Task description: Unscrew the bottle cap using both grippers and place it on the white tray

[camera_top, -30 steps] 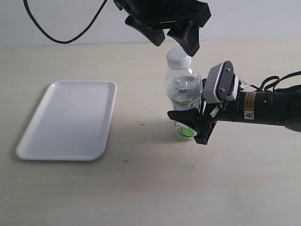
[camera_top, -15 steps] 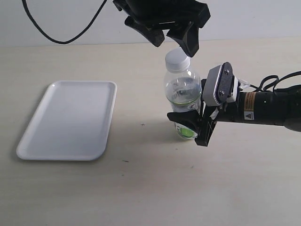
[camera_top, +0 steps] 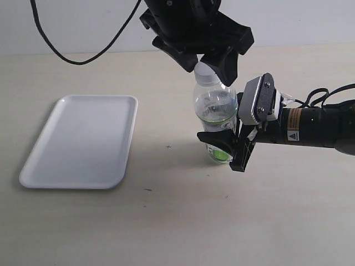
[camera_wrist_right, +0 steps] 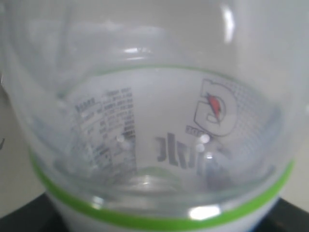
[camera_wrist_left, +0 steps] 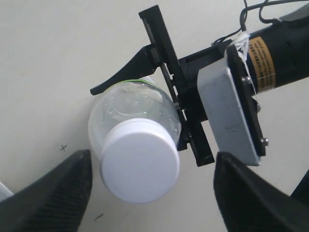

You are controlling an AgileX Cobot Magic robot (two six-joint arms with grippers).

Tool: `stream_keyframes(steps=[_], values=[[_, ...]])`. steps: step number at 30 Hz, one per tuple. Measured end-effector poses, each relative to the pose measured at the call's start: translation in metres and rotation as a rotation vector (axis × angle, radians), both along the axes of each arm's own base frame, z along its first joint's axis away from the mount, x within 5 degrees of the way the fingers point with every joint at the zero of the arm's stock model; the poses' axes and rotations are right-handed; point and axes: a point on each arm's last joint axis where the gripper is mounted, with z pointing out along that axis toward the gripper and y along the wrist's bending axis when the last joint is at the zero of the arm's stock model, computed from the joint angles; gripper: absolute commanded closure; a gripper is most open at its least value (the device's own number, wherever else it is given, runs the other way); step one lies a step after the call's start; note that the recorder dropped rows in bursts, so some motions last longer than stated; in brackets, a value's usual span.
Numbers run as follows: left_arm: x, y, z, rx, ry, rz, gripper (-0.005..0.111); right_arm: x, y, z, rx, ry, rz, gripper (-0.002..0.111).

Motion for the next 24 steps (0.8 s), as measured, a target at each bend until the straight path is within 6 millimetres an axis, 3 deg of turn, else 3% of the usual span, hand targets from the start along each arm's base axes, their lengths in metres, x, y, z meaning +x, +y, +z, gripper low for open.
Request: stream_keyframes(steps=[19,24], values=[[0.0022,-0.0011,-0.0053,0.013,0.008,0.012,0.041,0.0001,-0.0001,0.0,0.001,0.001,-0.002,0.108],[0.0022,-0.0011,-0.0053,0.013,0.008,0.012,0.059,0.0001,-0.0001,0.0,0.001,0.001,-0.002,0.108]])
